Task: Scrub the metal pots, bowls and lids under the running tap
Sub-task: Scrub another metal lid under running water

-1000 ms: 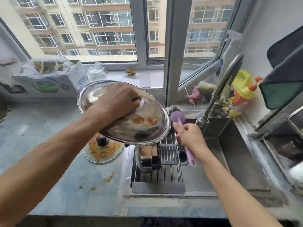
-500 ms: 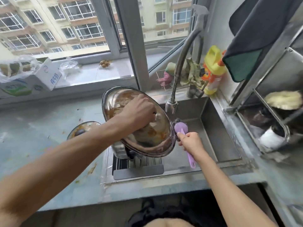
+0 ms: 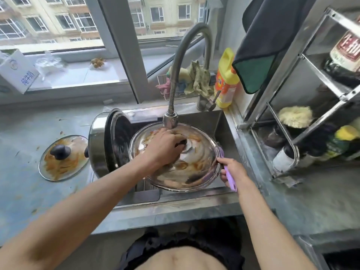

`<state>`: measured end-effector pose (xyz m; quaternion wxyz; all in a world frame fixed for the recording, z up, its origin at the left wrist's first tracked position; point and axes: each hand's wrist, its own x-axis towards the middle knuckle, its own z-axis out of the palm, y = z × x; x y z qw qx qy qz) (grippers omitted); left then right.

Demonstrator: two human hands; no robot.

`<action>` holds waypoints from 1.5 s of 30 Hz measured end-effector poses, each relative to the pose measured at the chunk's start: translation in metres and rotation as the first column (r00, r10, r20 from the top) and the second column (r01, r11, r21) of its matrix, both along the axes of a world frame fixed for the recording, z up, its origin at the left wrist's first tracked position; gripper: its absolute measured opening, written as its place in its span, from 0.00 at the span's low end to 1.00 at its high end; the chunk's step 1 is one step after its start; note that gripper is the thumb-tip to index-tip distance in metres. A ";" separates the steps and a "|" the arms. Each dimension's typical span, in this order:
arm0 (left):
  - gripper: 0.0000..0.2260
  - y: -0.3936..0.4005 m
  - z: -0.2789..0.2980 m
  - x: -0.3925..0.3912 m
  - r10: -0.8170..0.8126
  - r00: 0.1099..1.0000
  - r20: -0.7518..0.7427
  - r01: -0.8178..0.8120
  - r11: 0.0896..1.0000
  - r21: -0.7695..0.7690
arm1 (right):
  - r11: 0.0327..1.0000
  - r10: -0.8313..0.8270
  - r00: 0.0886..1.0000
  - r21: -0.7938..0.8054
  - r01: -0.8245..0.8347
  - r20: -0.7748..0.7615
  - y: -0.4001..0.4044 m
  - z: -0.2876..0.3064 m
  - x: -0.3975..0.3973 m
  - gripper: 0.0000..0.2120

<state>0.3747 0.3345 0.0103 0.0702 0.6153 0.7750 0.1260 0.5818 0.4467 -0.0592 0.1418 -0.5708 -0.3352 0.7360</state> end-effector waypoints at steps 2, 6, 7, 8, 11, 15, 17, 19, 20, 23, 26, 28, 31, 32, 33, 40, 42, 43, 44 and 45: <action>0.13 0.007 -0.015 0.008 0.053 0.995 0.083 -0.052 0.998 -0.018 | 0.998 -0.053 0.997 -0.038 0.051 -0.058 0.007 -0.006 0.009 0.10; 0.20 0.014 -0.039 0.009 0.304 0.916 0.262 -0.286 0.953 -0.103 | 0.989 -0.141 0.989 0.057 0.139 0.033 0.017 -0.017 0.012 0.08; 0.21 0.014 -0.044 0.009 0.387 0.877 0.285 -0.380 0.921 -0.080 | 0.986 -0.155 0.986 0.073 0.151 0.056 0.020 -0.022 0.013 0.08; 0.21 0.010 -0.047 0.008 0.476 0.818 0.324 -0.485 0.872 -0.057 | 0.983 -0.170 0.983 0.078 0.164 0.065 0.021 -0.027 0.015 0.08; 0.26 -0.001 -0.063 0.005 0.707 0.491 0.509 -0.737 0.649 -0.190 | 0.977 -0.207 0.978 0.058 0.206 0.030 0.028 -0.043 0.015 0.09; 0.19 -0.006 -0.082 -0.008 0.609 -0.038 0.793 -0.779 0.479 -0.405 | 0.989 -0.143 0.990 0.044 0.142 0.021 0.031 -0.049 0.008 0.10; 0.09 -0.005 -0.084 -0.013 0.504 -0.136 0.853 -0.810 0.439 -0.388 | 0.994 -0.045 0.995 0.100 0.036 0.090 0.032 -0.049 0.004 0.09; 0.13 -0.001 -0.085 -0.018 0.400 -0.194 0.896 -0.836 0.411 -0.365 | 0.960 0.107 0.942 0.213 -0.181 0.318 0.035 -0.051 0.000 0.09; 0.14 0.003 -0.082 -0.019 0.369 -0.206 0.906 -0.842 0.405 -0.356 | 0.929 0.157 0.900 0.248 -0.274 0.407 0.037 -0.053 0.001 0.09; 0.14 0.012 -0.086 -0.023 0.362 -0.162 0.918 -0.853 0.417 -0.315 | 0.795 0.311 0.731 0.255 -0.551 0.607 0.045 -0.058 -0.001 0.11; 0.13 0.023 -0.091 -0.026 0.448 -0.046 0.893 -0.866 0.427 -0.259 | 0.540 0.354 0.321 0.089 -0.837 0.878 0.059 -0.040 -0.006 0.13; 0.15 0.028 -0.085 -0.023 0.497 0.042 0.867 -0.887 0.419 -0.197 | 0.415 0.334 0.126 -0.026 -0.909 0.934 0.070 -0.024 -0.014 0.18; 0.16 0.037 -0.082 -0.020 0.520 0.160 0.839 -0.891 0.441 -0.104 | 0.286 0.227 0.004 -0.063 -0.956 0.974 0.086 -0.011 -0.031 0.16; 0.16 0.041 -0.082 -0.020 0.517 0.181 0.837 -0.887 0.454 -0.088 | 0.274 0.201 0.005 -0.052 -0.960 0.980 0.092 -0.009 -0.039 0.16; 0.15 0.044 -0.086 -0.020 0.519 0.200 0.831 -0.885 0.459 -0.073 | 0.264 0.187 0.005 -0.045 -0.963 0.982 0.098 -0.003 -0.047 0.16; 0.12 0.056 -0.101 -0.021 0.616 0.083 0.784 -0.910 0.368 -0.193 | 0.117 0.004 0.061 0.061 -0.991 0.998 0.147 0.012 -0.105 0.31; 0.12 0.057 -0.108 -0.024 0.644 0.002 0.765 -0.899 0.336 -0.280 | 0.071 -0.033 0.083 0.085 -0.994 0.996 0.157 0.013 -0.119 0.36; 0.12 0.058 -0.115 -0.026 0.661 -0.033 0.749 -0.885 0.329 -0.330 | 0.053 -0.049 0.087 0.089 -0.995 0.995 0.162 0.014 -0.126 0.37; 0.12 0.056 -0.115 -0.024 0.679 -0.061 0.731 -0.864 0.330 -0.379 | 0.030 -0.065 0.102 0.104 -0.994 0.993 0.166 0.014 -0.130 0.37; 0.12 0.056 -0.119 -0.025 0.692 -0.088 0.717 -0.847 0.327 -0.420 | 0.004 -0.068 0.108 0.108 -0.994 0.992 0.172 0.013 -0.136 0.37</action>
